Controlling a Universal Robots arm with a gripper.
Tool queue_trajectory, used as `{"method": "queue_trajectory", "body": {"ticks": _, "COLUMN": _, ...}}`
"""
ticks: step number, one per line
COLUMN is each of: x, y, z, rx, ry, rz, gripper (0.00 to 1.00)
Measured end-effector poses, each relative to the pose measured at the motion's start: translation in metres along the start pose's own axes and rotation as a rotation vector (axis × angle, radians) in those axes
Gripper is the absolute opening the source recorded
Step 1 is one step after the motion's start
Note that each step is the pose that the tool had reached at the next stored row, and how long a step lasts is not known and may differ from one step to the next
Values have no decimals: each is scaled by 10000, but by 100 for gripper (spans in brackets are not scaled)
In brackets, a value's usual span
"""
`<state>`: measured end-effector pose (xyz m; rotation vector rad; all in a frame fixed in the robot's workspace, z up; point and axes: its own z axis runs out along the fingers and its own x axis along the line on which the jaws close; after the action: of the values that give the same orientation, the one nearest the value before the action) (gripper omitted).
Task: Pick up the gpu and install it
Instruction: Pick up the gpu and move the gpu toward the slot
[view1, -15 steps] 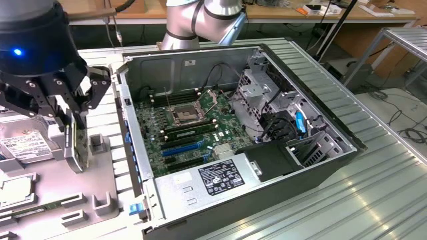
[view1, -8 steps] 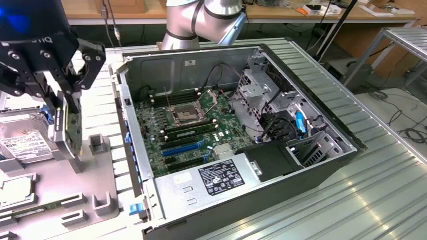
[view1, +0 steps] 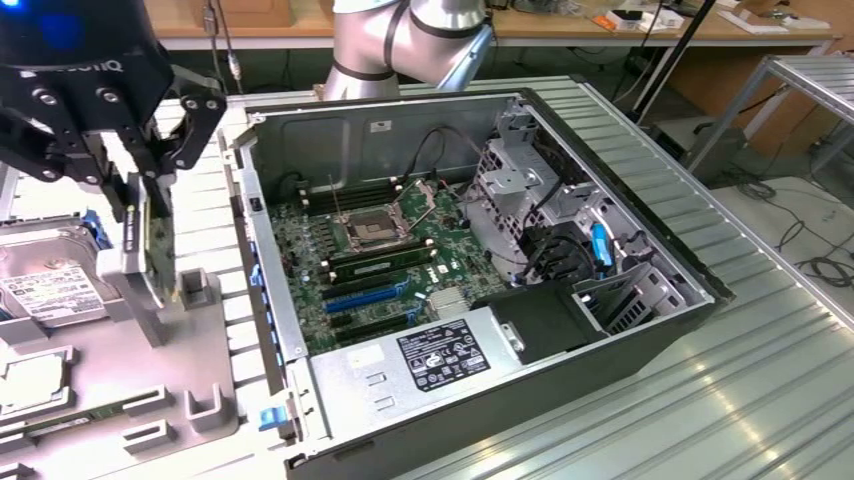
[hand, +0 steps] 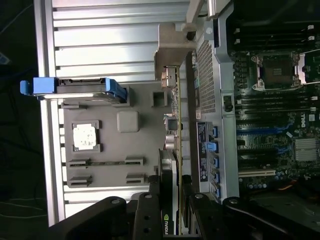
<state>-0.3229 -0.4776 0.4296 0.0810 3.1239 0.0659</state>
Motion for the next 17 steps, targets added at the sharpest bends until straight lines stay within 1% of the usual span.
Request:
{"method": "queue_trajectory", "body": {"ticks": 3, "x": -153, "y": 10, "z": 3, "rx": 0, "ry": 0, "rz": -15, "gripper": 27}}
{"method": "queue_trajectory", "body": {"ticks": 12, "x": -484, "y": 31, "z": 9, "rx": -1, "ry": 2, "rz": -51, "gripper": 27}}
{"method": "queue_trajectory", "body": {"ticks": 14, "x": -573, "y": 36, "z": 10, "rx": -1, "ry": 2, "rz": -57, "gripper": 27}}
{"method": "queue_trajectory", "body": {"ticks": 17, "x": -753, "y": 46, "z": 14, "rx": -1, "ry": 2, "rz": -69, "gripper": 27}}
